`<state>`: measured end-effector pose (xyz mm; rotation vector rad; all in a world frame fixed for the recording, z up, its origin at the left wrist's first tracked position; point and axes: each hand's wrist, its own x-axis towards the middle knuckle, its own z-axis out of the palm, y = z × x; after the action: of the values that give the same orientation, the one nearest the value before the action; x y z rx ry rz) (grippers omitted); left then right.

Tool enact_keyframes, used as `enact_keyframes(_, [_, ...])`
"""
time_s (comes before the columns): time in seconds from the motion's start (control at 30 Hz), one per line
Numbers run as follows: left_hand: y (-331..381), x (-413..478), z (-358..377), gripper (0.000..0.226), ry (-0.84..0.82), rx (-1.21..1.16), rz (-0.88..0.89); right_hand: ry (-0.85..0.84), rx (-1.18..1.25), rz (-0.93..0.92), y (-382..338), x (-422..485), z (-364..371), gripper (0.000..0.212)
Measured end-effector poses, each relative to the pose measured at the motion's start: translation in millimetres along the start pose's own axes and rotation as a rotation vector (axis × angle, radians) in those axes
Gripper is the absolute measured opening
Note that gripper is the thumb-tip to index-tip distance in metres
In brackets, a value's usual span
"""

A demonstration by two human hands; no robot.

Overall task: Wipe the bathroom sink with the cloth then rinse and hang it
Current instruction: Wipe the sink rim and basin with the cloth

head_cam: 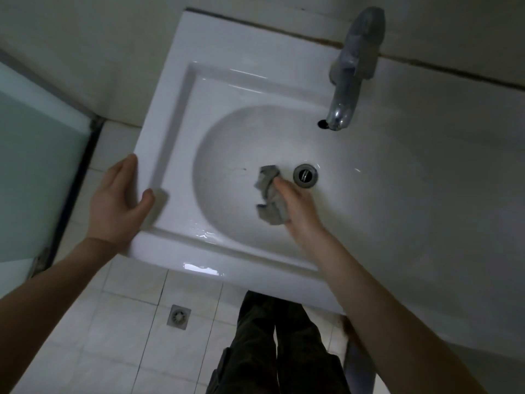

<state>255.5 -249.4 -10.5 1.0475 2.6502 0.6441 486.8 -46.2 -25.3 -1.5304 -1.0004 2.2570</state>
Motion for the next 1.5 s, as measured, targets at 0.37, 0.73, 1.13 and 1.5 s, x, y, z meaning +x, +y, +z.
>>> enact_keyframes(0.37, [-3, 0, 2, 0.062, 0.005, -0.034, 0.04, 0.491, -1.806, -0.75, -23, 60, -190, 0.044])
enact_keyframes(0.73, [2, -1, -6, 0.075, -0.011, -0.006, 0.023, -0.256, -0.554, -0.105, 8, 16, 26, 0.013])
enact_keyframes(1.13, [-4, -1, 1, 0.068, 0.036, -0.039, 0.067, 0.387, -1.41, -0.786, 36, 113, 15, 0.032])
enact_keyframes(1.5, [-2, -1, 0, 0.069, 0.038, -0.029, 0.067, -0.527, -0.686, -0.551, 50, 19, 52, 0.029])
